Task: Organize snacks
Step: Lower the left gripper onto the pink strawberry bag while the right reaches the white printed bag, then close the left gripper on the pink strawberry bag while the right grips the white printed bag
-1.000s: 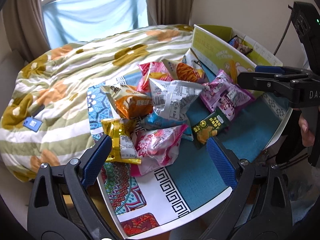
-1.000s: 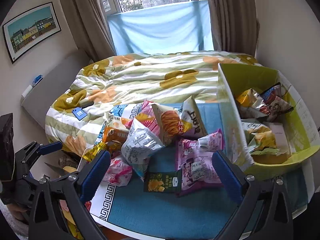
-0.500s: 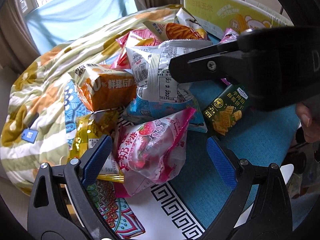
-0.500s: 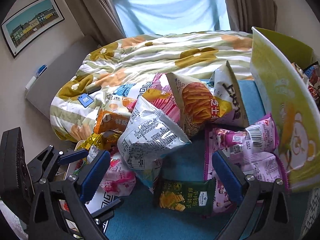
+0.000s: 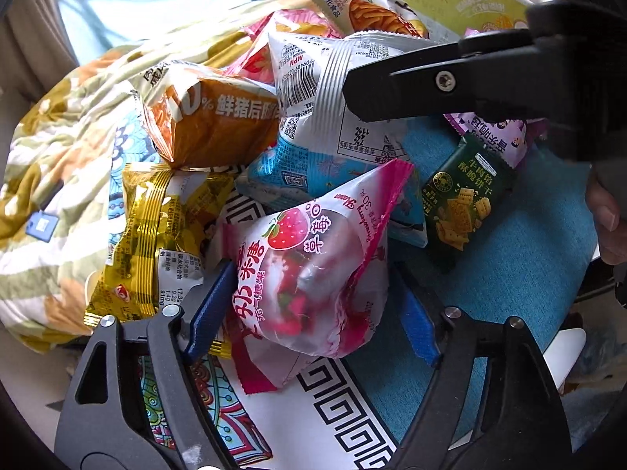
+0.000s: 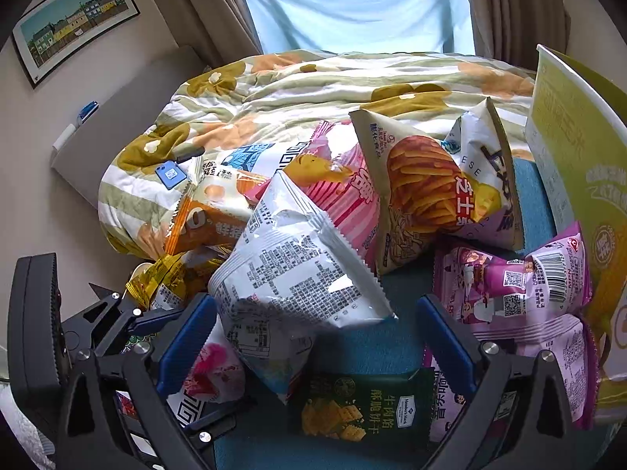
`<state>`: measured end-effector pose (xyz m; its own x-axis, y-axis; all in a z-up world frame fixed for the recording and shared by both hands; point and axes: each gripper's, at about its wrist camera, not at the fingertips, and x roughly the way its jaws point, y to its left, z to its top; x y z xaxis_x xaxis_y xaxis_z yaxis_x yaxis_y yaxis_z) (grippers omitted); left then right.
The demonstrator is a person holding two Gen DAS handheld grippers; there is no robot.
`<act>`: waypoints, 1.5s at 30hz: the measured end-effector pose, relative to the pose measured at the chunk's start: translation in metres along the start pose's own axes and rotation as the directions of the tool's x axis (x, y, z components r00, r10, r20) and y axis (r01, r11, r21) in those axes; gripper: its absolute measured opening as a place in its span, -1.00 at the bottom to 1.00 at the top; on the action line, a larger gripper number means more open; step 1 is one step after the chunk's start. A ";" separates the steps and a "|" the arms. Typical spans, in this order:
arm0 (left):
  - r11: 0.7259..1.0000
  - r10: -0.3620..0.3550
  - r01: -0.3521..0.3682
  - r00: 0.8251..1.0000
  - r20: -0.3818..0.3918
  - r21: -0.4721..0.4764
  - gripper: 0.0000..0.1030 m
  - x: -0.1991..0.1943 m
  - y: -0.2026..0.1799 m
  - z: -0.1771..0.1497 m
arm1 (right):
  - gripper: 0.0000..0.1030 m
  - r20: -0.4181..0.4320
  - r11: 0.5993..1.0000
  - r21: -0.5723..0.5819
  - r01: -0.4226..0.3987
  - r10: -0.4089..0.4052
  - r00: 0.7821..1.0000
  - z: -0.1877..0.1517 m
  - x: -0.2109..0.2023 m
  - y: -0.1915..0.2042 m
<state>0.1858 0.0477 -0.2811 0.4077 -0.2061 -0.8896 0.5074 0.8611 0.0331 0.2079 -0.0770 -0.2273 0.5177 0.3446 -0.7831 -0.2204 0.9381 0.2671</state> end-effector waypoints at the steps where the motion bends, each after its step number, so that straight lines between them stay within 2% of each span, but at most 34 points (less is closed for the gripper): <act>1: 1.000 -0.003 0.003 1.000 -0.001 0.001 0.41 0.001 0.000 0.001 | 0.97 0.000 1.000 -0.002 -0.005 0.005 1.000 0.000 0.000 -0.001; 2: 1.000 -0.009 0.009 1.000 0.000 0.003 0.31 0.002 0.000 0.001 | 0.97 0.000 1.000 -0.002 -0.008 0.008 1.000 0.000 -0.001 -0.002; 9: 0.998 -0.052 0.052 0.999 -0.011 -0.033 0.17 0.005 0.005 0.006 | 0.96 -0.006 0.999 -0.035 -0.020 0.020 1.000 0.001 -0.002 0.001; 14: 0.989 -0.104 0.102 0.994 -0.012 -0.110 0.16 0.006 0.019 0.008 | 0.96 -0.028 0.997 -0.061 -0.045 0.043 0.999 0.002 0.009 0.010; 17: 0.986 -0.114 0.112 0.993 -0.011 -0.123 0.16 0.006 0.022 0.007 | 0.95 -0.038 0.997 -0.062 -0.056 0.054 0.998 0.003 0.017 0.012; 20: 0.986 -0.117 0.115 0.993 -0.011 -0.125 0.16 0.007 0.023 0.008 | 0.87 -0.048 0.996 -0.045 -0.075 0.073 0.996 0.004 0.023 0.010; 23: 0.984 -0.124 0.121 0.992 -0.010 -0.133 0.16 0.007 0.026 0.007 | 0.67 -0.065 0.996 -0.024 -0.091 0.089 0.994 0.004 0.029 0.009; 27: 0.985 -0.123 0.120 0.992 -0.016 -0.128 0.16 -0.004 0.032 0.000 | 0.57 -0.064 0.995 -0.007 -0.103 0.102 0.993 0.003 0.026 0.007; 34: 0.988 -0.111 0.109 0.994 -0.015 -0.107 0.16 -0.016 0.019 -0.003 | 0.47 -0.051 0.996 -0.015 -0.089 0.088 0.995 0.000 0.012 0.009; 35: 0.988 -0.113 0.111 0.994 -0.012 -0.109 0.15 -0.018 0.018 -0.002 | 0.37 -0.051 0.996 -0.014 -0.091 0.090 0.995 -0.001 0.010 0.010; 45: 0.986 -0.112 0.115 0.993 0.029 -0.125 0.15 -0.053 0.017 0.002 | 0.31 0.000 0.997 -0.015 -0.072 0.072 0.997 0.002 -0.027 0.013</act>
<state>0.1743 0.0728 -0.2326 0.3700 -0.3145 -0.8742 0.4520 0.8830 -0.1264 0.1923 -0.0742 -0.2015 0.5005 0.4116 -0.7617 -0.2693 0.9101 0.3149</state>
